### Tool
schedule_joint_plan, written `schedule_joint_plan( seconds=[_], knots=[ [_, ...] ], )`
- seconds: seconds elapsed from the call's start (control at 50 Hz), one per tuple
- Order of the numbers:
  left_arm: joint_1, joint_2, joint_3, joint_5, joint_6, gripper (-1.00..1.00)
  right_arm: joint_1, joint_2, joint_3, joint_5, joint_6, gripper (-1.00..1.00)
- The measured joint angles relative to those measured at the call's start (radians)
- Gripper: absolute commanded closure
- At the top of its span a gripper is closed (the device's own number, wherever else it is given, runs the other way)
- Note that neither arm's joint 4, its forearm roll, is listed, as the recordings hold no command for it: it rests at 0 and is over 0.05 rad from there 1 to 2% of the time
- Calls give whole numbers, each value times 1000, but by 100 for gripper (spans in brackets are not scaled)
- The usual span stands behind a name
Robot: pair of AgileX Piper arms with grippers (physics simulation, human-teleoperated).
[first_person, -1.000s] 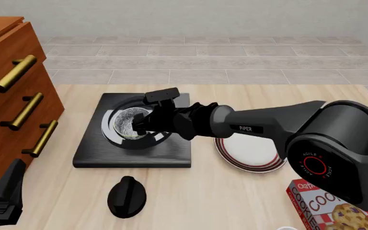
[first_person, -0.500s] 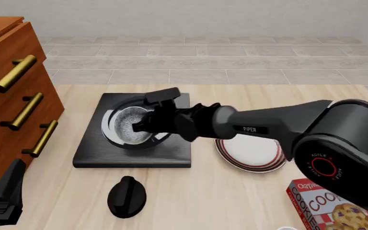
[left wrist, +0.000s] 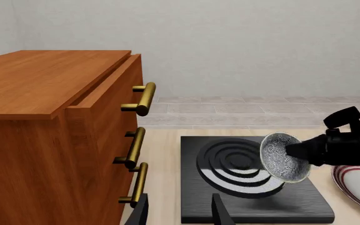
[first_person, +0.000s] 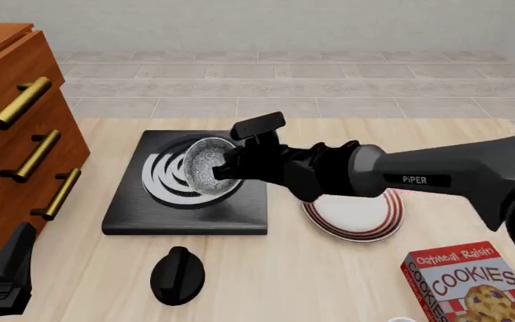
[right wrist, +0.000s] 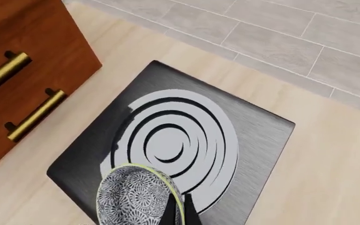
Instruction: Pick the akita bowl on the stove and place it on the plate.
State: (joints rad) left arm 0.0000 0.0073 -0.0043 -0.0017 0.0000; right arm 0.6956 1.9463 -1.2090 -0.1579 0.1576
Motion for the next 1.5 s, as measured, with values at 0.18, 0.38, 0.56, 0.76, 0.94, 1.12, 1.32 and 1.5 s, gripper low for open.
schedule_joint_plan(
  seconds=[0.18, 0.38, 0.56, 0.76, 0.94, 1.12, 1.32, 1.5],
  knots=[
    [0, 0, 0, 0, 0, -100, -42, -102, 85, -30, 7, 100],
    [0, 0, 0, 0, 0, -100, -99, -196, 161, -44, 8, 100],
    [0, 0, 0, 0, 0, -100, -169, -282, 247, -73, 25, 100],
    [0, 0, 0, 0, 0, -100, -265, -360, 357, -125, 54, 100],
    [0, 0, 0, 0, 0, -100, -339, -396, 434, -159, 60, 100],
    [0, 0, 0, 0, 0, -100, -414, -399, 489, -184, 44, 100],
    [0, 0, 0, 0, 0, -100, -479, -374, 519, -197, 3, 100],
    [0, 0, 0, 0, 0, -100, -515, -307, 536, -234, -35, 100]
  ],
)
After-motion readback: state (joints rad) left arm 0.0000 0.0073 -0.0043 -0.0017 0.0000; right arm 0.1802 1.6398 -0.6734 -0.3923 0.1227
